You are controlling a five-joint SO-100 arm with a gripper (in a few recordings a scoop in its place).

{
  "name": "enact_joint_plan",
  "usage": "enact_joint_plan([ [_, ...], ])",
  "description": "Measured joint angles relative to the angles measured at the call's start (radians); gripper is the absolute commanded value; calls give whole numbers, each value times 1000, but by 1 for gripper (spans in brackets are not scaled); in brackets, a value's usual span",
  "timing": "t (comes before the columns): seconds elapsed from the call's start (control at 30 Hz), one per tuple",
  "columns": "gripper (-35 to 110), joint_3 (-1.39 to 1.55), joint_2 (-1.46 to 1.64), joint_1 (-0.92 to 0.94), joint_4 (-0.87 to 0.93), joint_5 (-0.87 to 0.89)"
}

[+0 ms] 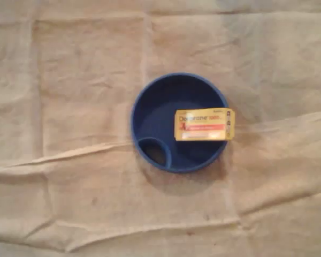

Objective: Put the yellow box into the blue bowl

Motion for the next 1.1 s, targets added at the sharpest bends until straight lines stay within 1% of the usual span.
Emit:
enact_joint_plan([
  [0.17,2,97,127,-2,0,143],
  [0.3,2,153,241,-2,0,204],
  [0.53,2,255,367,-60,0,218],
  [0.7,2,267,408,-100,0,218],
  [1.1,2,267,511,-100,0,218],
])
